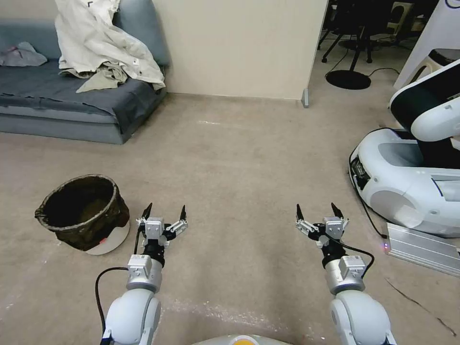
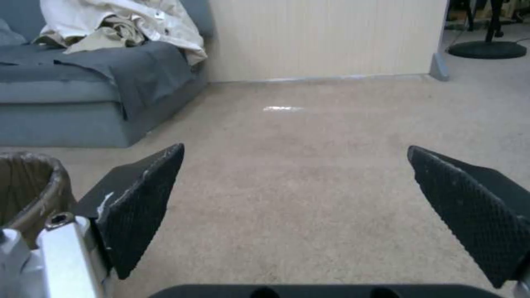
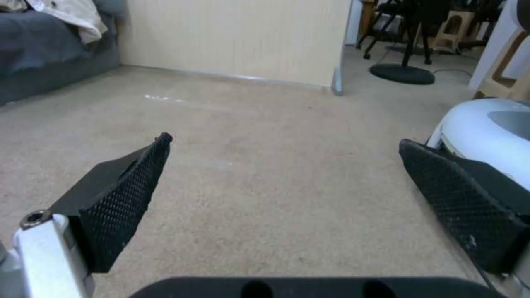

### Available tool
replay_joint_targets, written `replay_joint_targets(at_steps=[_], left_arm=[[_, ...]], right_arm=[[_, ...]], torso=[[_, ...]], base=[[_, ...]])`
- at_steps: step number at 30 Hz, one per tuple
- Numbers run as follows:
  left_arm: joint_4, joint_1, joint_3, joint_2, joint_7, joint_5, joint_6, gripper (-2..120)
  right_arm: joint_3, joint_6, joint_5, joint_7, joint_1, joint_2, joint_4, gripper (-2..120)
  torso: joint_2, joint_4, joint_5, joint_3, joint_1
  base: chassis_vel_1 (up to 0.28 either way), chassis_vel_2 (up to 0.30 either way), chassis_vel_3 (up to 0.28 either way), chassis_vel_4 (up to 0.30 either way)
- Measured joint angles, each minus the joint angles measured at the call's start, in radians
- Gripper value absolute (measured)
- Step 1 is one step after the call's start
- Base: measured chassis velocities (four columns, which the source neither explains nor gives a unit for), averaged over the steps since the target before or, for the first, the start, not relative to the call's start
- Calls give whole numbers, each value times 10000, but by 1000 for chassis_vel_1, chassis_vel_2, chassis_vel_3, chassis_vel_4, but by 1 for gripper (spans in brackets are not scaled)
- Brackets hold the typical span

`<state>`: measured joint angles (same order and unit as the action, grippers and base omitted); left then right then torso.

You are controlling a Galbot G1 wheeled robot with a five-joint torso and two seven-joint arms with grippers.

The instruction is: Pick up the trash can from the floor.

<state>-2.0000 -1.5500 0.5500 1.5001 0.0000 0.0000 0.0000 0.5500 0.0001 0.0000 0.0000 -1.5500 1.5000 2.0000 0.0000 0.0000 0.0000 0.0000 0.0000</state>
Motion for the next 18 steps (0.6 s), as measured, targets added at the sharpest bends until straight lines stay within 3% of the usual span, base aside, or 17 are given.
replay_joint_targets(at_steps=[18], left_arm=[[-1, 2, 0, 1, 0, -9, 15, 100]], right_arm=[[5, -45, 5, 0, -9, 6, 67, 100]], torso=[[-1, 0, 1, 0, -1]], base=[[0, 0, 0, 0]])
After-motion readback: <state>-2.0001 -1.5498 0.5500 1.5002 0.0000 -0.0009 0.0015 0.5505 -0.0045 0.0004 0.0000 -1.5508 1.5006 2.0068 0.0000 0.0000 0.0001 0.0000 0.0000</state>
